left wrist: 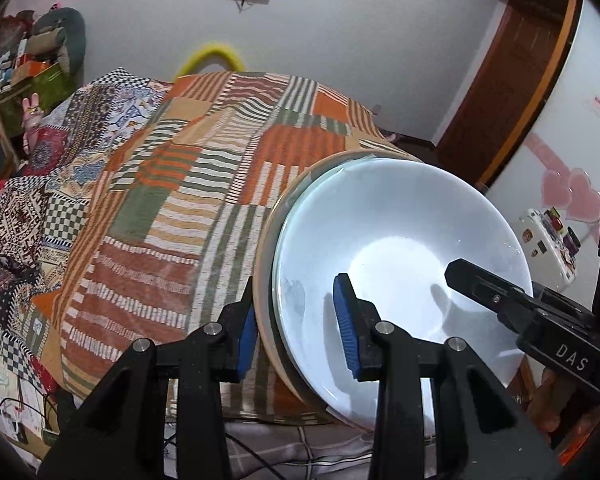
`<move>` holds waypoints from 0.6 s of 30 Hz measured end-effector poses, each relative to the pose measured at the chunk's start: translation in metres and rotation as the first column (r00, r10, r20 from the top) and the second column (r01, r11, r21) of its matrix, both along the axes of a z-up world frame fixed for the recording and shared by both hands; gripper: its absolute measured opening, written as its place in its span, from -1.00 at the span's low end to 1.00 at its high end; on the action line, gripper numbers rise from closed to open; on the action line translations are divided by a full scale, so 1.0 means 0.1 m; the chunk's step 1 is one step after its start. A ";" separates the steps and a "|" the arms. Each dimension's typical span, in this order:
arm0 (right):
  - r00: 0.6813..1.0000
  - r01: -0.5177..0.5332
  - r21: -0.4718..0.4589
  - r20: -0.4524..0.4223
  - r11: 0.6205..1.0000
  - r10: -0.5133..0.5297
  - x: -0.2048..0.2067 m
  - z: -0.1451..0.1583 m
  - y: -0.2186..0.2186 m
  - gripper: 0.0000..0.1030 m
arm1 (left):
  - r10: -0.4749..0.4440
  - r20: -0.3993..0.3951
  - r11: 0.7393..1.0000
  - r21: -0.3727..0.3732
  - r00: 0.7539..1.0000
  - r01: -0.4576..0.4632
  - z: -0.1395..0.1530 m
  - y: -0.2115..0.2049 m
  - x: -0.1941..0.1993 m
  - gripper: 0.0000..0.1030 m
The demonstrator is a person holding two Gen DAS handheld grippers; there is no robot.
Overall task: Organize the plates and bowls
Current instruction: 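Carry the stacked bowls over the mint green plate with both grippers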
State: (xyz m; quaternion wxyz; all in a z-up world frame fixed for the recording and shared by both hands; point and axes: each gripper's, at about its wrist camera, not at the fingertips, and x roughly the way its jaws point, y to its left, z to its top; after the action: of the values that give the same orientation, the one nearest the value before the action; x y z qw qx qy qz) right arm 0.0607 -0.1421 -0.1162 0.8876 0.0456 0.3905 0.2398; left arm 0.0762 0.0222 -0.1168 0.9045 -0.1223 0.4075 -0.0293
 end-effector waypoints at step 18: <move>0.994 0.060 -0.014 -0.088 0.998 -0.061 0.10 -0.27 -0.27 -0.36 | -0.055 -0.105 0.998 0.004 0.993 0.056 -0.34 -0.27 0.26 -0.31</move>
State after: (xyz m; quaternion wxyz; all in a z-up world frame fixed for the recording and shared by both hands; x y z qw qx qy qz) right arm 0.0707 -0.1693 -0.1432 0.8767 0.0632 0.4290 0.2083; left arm 0.1027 -0.0046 -0.1511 0.8812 -0.1091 0.4576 -0.0466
